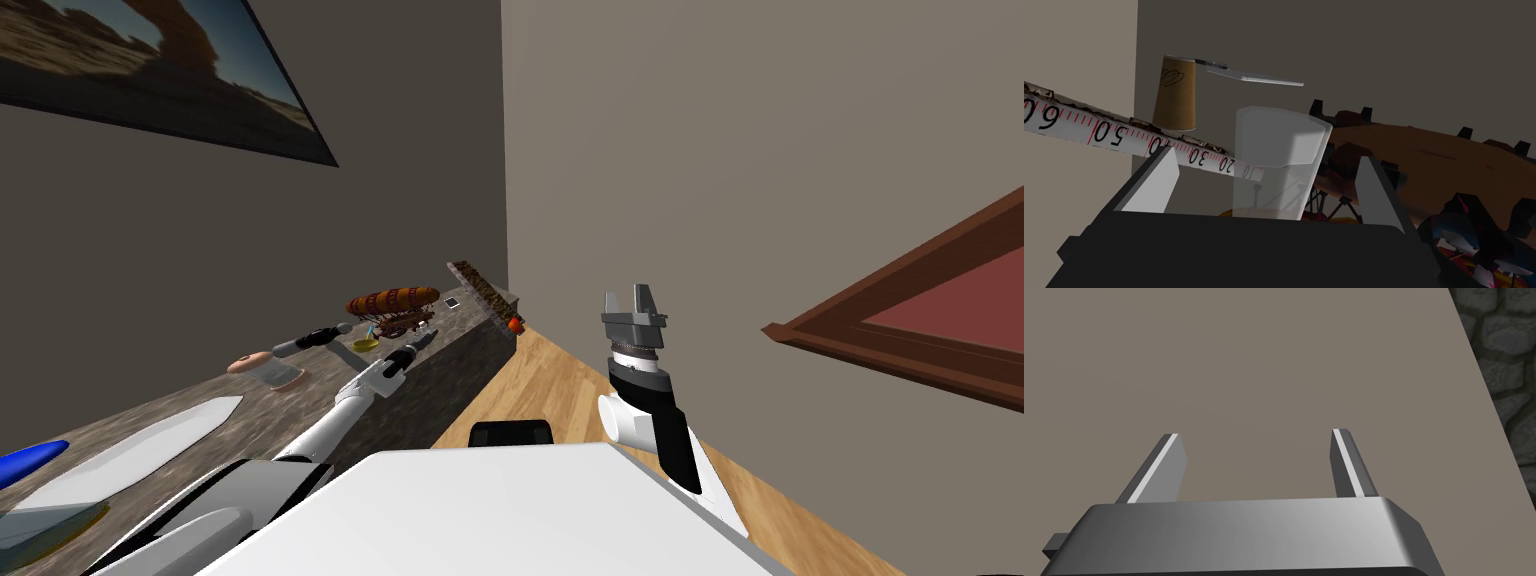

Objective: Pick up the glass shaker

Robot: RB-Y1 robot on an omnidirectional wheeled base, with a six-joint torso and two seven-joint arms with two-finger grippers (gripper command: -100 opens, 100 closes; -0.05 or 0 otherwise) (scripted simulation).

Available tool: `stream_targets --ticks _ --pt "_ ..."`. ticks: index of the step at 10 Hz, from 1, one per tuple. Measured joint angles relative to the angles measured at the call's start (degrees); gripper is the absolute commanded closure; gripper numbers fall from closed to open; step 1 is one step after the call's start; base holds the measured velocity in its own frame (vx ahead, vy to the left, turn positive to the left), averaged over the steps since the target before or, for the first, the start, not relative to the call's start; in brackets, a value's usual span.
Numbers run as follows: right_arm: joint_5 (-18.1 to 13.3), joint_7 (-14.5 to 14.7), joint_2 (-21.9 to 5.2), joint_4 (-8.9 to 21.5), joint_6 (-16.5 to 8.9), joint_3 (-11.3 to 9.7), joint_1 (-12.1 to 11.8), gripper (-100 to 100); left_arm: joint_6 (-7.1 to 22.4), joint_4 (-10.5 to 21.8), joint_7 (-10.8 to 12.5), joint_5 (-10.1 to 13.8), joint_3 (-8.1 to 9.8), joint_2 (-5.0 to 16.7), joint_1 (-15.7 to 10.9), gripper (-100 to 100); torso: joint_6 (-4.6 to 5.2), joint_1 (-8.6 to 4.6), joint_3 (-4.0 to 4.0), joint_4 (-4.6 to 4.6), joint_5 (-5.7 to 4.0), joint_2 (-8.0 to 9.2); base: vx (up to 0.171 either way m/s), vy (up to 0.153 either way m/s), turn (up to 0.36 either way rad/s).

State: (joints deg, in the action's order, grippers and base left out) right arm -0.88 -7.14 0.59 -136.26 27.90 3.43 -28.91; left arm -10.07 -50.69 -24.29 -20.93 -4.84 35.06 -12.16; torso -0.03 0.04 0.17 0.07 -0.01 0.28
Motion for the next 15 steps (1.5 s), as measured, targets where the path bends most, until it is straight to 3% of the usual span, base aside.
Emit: stream_targets --ticks 3,7,11,12,15 --pt "0.0 0.0 0.0 0.0 0.0 0.0 0.0 0 -1.07 7.14 -0.99 0.74 -1.49 -0.44 -6.0 -100 0.0 0.02 0.01 0.0 0.01 0.01 -0.065 0.017 0.004" --pt "0.0 0.0 0.0 0.0 0.0 0.0 0.0 0 -0.5 11.76 -2.03 1.51 -3.38 -1.16 -11.91 -100 0.0 -0.05 -0.05 -0.02 -0.01 -0.1 -0.047 0.007 0.004" --pt "0.0 0.0 0.0 0.0 0.0 0.0 0.0 0 -1.68 18.78 -3.3 2.12 -4.68 -1.96 -18.07 -100 -0.01 -0.02 -0.05 -0.02 0.0 -0.09 -0.045 0.008 0.003" --pt "0.0 0.0 0.0 0.0 0.0 0.0 -0.01 0 -1.59 18.9 -3.27 2.13 -4.71 -1.95 -18.19 100 -0.02 -0.03 -0.1 -0.04 0.0 -0.17 0.0 0.0 0.0" --pt "0.0 0.0 0.0 0.0 0.0 0.0 -0.01 0 -1.53 18.93 -3.3 2.12 -4.71 -1.91 -18.15 100 0.01 -0.05 -0.14 -0.05 0.02 -0.25 0.0 0.0 0.0"
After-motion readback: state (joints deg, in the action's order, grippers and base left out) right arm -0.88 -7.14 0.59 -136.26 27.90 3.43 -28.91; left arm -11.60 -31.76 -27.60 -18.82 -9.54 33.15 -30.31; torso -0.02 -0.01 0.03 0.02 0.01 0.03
